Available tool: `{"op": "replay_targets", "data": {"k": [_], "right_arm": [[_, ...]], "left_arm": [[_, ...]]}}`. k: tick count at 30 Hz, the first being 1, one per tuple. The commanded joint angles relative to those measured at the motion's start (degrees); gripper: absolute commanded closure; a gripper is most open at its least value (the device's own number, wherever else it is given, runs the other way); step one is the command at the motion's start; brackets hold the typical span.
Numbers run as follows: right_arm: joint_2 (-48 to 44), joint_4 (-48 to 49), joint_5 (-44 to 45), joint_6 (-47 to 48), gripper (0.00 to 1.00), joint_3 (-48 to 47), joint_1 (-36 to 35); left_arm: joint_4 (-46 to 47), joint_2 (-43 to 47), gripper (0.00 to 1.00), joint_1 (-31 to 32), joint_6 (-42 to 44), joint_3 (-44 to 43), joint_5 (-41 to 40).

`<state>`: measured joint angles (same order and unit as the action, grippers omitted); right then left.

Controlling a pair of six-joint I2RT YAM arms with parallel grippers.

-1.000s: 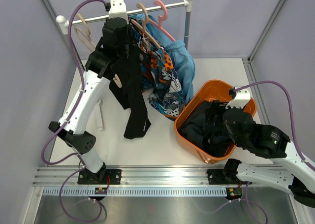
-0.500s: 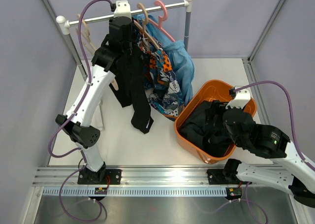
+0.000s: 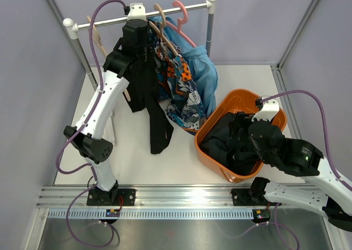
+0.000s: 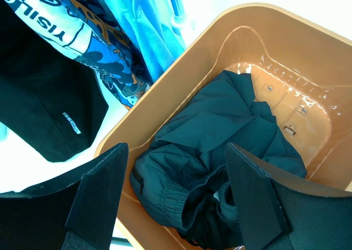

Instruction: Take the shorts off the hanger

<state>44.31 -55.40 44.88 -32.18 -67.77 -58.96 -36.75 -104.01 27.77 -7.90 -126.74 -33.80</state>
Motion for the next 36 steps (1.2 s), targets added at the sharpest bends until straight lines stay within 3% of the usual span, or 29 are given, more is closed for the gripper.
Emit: {"op": "replay_targets", "data": {"k": [1,2,5,15,27,36], "right_arm": [[0.42,1.52,0.21,0.19,0.2,0.71,0.42],[0.6,1.61,0.03,0.11,0.2,0.71,0.42],[0.6,1.78,-0.15,0.1,0.2,0.88,0.42],[1.74,3.27,-0.15,0.63,0.21,0.97,0.42],[3.15,4.95,-0.15,0.98,0.21,1.41,0.42],[3.5,7.14,0.03,3.09,0.2,0.97,0.42]], "left_arm": [[-2.88,-0.41,0.81,-0.61,-0.45,-2.55,1.46],[-3.32,-0.23,0.89,-0.7,-0.36,-2.72,1.55],[-4.2,0.99,1.0,-0.7,0.16,-3.08,2.33],[-1.22,8.11,1.0,-0.61,4.38,-3.87,6.64],[-5.86,11.72,1.0,-0.35,4.57,-2.11,9.37],[-9.65,21.2,1.0,5.18,2.98,7.38,9.11]]}}
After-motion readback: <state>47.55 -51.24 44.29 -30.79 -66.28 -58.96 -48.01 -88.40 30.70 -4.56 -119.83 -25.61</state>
